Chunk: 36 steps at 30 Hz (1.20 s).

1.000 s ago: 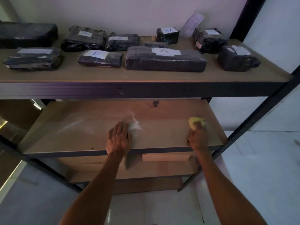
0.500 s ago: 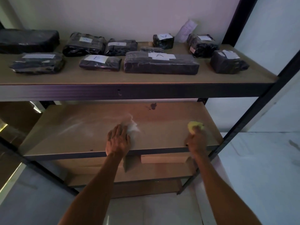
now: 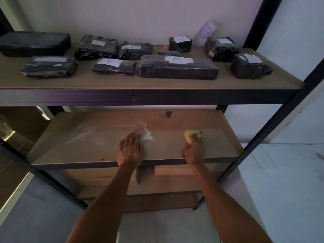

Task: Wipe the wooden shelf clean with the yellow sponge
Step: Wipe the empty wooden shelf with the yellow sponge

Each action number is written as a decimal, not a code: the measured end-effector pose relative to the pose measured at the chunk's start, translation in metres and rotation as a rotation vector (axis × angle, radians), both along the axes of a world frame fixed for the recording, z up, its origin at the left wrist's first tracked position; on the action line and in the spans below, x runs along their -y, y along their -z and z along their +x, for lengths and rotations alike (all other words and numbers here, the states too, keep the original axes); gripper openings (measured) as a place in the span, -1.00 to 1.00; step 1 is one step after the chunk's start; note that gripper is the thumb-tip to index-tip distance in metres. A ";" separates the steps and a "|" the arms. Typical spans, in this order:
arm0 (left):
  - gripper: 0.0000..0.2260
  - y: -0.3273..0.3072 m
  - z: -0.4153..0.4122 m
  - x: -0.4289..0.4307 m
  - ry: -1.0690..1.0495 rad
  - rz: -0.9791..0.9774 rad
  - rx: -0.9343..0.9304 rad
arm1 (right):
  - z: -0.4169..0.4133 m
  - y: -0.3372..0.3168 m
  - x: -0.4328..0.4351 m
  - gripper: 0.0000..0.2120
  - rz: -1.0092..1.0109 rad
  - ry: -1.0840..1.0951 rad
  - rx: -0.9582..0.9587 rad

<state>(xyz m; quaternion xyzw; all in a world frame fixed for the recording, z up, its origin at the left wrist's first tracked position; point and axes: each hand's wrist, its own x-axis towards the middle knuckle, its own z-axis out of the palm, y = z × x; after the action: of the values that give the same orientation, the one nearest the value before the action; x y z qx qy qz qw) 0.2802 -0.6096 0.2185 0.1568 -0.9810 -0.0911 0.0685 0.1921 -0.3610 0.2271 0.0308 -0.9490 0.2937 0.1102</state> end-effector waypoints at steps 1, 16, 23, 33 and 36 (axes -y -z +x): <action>-0.52 0.001 0.000 0.001 0.005 0.001 -0.002 | 0.012 -0.001 0.021 -0.70 -0.023 -0.071 -0.014; -0.53 -0.001 -0.002 0.000 -0.004 0.002 0.013 | 0.019 -0.001 0.047 -0.63 -0.050 -0.212 0.001; -0.52 -0.001 -0.002 0.001 -0.003 0.016 0.027 | -0.006 -0.009 0.028 -0.60 -0.175 -0.171 0.012; -0.52 -0.001 -0.003 0.001 -0.010 0.030 0.016 | 0.018 -0.006 0.086 -0.58 -0.165 -0.490 0.053; -0.52 -0.002 -0.002 0.001 -0.009 0.030 0.024 | -0.035 -0.007 0.038 -0.58 -0.200 -0.224 0.034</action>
<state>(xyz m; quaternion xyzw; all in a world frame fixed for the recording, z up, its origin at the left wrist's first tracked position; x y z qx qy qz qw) 0.2785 -0.6108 0.2207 0.1631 -0.9796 -0.1038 0.0549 0.1569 -0.3985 0.2343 0.1201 -0.9074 0.3977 0.0630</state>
